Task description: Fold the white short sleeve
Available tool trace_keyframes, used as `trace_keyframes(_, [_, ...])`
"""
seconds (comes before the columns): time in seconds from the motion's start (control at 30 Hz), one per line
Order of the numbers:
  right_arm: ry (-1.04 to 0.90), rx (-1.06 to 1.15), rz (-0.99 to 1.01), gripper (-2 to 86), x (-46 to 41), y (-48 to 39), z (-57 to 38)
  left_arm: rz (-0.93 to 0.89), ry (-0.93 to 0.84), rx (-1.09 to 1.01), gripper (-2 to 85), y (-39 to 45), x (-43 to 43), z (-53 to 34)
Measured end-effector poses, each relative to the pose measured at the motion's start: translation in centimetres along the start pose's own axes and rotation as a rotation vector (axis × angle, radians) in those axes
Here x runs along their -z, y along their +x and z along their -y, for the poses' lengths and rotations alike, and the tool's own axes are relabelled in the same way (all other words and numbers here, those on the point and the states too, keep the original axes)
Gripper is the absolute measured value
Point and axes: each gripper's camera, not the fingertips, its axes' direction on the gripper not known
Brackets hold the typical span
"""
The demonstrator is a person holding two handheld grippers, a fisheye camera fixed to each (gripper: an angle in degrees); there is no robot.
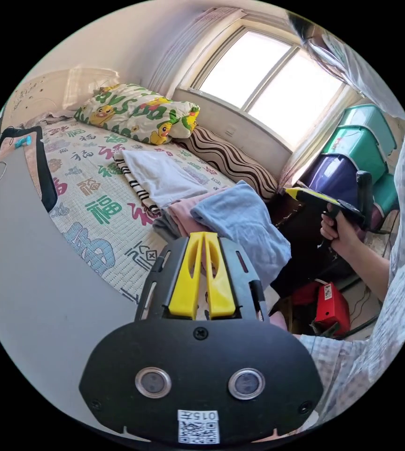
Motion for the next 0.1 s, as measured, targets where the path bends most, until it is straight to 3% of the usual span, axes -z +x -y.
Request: trace_keyframes(0.1, [0.095,-0.021,0.132,-0.5,-5.4,-1.6,-3.4,-0.158,0.074,0.020,-0.8,-2.7,2.9,-1.6])
